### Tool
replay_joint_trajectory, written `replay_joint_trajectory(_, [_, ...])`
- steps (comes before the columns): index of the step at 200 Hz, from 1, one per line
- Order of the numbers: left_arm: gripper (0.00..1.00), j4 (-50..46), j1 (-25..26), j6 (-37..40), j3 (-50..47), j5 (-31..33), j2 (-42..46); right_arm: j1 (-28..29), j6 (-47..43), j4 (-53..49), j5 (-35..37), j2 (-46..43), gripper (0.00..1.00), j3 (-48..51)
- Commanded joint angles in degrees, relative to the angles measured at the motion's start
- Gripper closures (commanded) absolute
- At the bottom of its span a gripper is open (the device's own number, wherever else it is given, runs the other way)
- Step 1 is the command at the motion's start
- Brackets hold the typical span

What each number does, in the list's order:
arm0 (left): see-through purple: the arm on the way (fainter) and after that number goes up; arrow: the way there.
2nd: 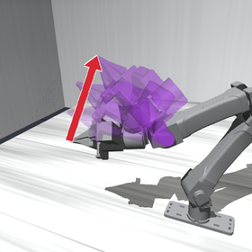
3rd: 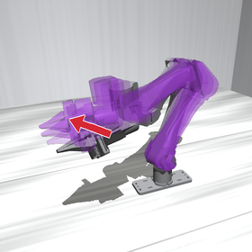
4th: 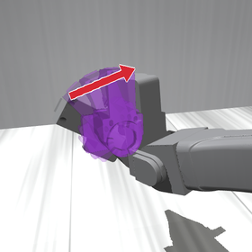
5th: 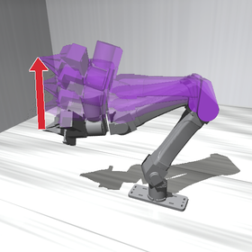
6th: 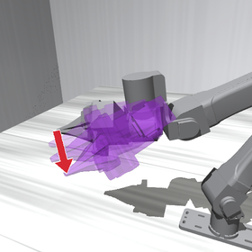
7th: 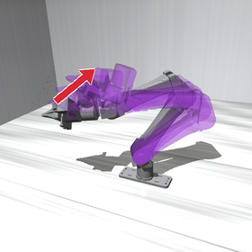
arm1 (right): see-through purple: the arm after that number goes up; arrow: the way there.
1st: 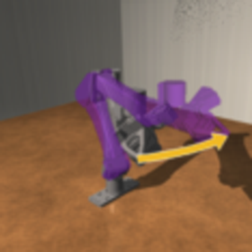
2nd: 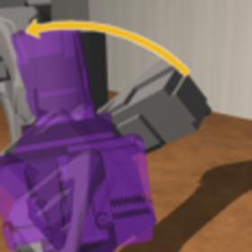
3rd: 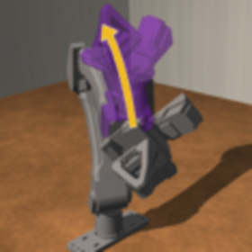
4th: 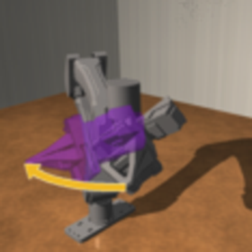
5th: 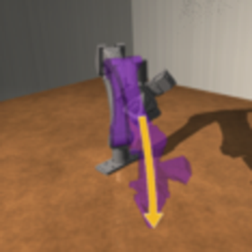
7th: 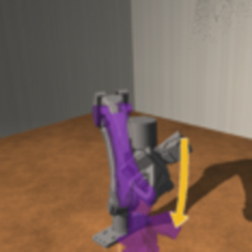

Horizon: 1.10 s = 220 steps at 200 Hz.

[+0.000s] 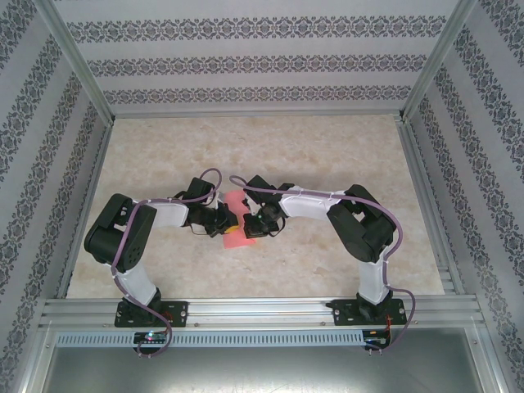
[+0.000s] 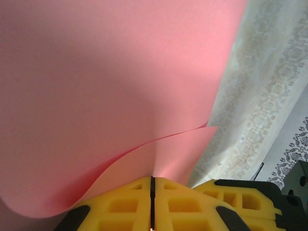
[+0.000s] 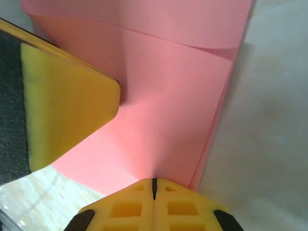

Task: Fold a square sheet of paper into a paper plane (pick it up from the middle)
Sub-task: Fold the triangle a second time at the center of the table.

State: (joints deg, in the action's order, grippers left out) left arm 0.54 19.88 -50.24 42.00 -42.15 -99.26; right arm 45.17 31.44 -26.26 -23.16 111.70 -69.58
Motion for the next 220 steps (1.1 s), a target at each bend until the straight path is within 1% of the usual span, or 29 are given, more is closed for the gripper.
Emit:
replay_joint_trajectory(1, [0.89, -6.22, 0.35, -1.05, -2.38, 7.24, -1.7, 0.4, -2.07, -4.1, 1.16, 0.11, 1.0, 0.12])
replay_joint_trajectory(29, [0.89, -6.25, 0.39, -0.94, -2.49, 7.26, -1.55, 0.04, -1.9, -2.9, 1.01, -2.85, 1.0, 0.59])
replay_joint_trajectory(47, [0.89, -6.22, 0.34, -0.92, -2.5, 7.26, -1.52, 0.27, -1.11, -0.37, -1.26, -4.49, 1.0, 0.52])
replay_joint_trajectory(75, [0.9, -6.22, 0.36, -0.92, -2.29, 7.3, -1.68, 1.46, -0.57, -0.02, -2.07, -2.64, 1.0, -0.63])
replay_joint_trajectory(113, [0.9, -6.2, 0.34, -1.15, -2.45, 7.52, -1.64, 1.59, 0.24, 0.53, -2.15, -0.18, 1.0, -1.05])
replay_joint_trajectory(190, [0.91, -6.16, 0.34, -1.97, -2.89, 8.83, -1.48, 1.25, -1.47, -3.56, 3.32, 0.57, 1.0, -1.17])
replay_joint_trajectory(220, [0.91, -6.62, 0.34, -1.78, -2.56, 9.06, -1.53, 0.79, -2.2, -4.29, 3.82, -0.42, 1.0, -0.91])
